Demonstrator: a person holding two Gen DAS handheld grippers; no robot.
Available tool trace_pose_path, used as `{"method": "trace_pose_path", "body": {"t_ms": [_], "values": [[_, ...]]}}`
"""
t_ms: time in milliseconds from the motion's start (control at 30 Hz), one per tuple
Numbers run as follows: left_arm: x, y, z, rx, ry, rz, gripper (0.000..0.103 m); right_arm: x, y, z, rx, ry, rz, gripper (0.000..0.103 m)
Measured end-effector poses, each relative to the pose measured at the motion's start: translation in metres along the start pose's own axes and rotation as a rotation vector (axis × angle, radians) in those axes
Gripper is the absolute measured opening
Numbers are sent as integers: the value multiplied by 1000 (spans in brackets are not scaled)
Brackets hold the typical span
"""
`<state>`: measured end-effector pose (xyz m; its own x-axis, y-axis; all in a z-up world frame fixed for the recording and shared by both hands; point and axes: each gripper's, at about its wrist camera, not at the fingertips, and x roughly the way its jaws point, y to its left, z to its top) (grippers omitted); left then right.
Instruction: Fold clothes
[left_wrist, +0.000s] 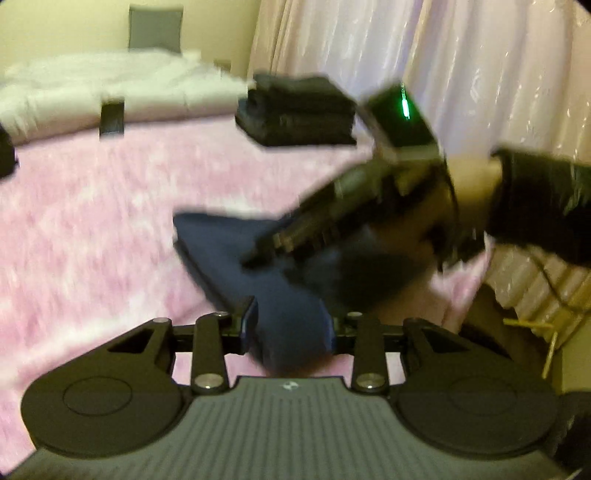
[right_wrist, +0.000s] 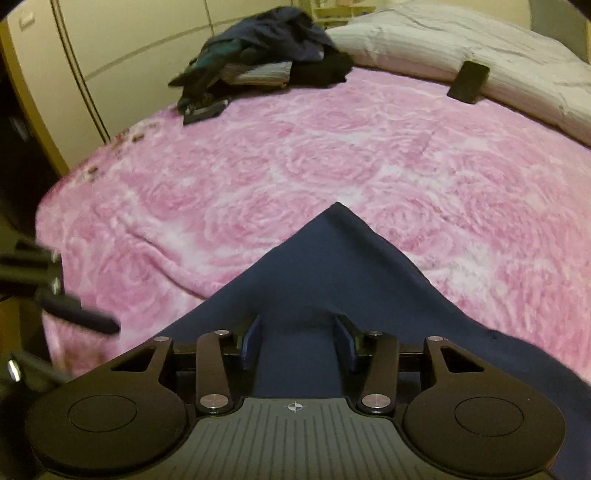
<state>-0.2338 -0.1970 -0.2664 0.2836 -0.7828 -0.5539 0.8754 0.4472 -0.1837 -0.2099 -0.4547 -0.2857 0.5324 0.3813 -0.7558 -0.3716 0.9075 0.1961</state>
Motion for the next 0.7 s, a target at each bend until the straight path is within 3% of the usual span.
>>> {"method": "trace_pose_path", "body": {"t_ms": [133, 233, 333, 433, 533, 633, 700], "values": [[31, 3, 9, -32, 37, -49, 29, -27, -23, -20, 120, -72, 0, 47], [48, 4, -2, -47, 82, -49, 28, -60, -45, -51, 161, -119, -67, 47], [48, 4, -7, -63, 89, -42, 29, -94, -79, -91, 293, -168, -122, 46], [50, 3, -5, -61, 98, -32, 29, -123, -104, -119, 385, -202, -241, 47], [51, -2, 1, -44, 114, -14, 29, -144, -98, -131, 425, -236, -375, 47], [50, -4, 15, -31, 111, -4, 27, -159, -71, -142, 410, -330, -312, 47], [55, -2, 25, -27, 105, -5, 27, -158, -56, -149, 413, -347, -278, 47]]}}
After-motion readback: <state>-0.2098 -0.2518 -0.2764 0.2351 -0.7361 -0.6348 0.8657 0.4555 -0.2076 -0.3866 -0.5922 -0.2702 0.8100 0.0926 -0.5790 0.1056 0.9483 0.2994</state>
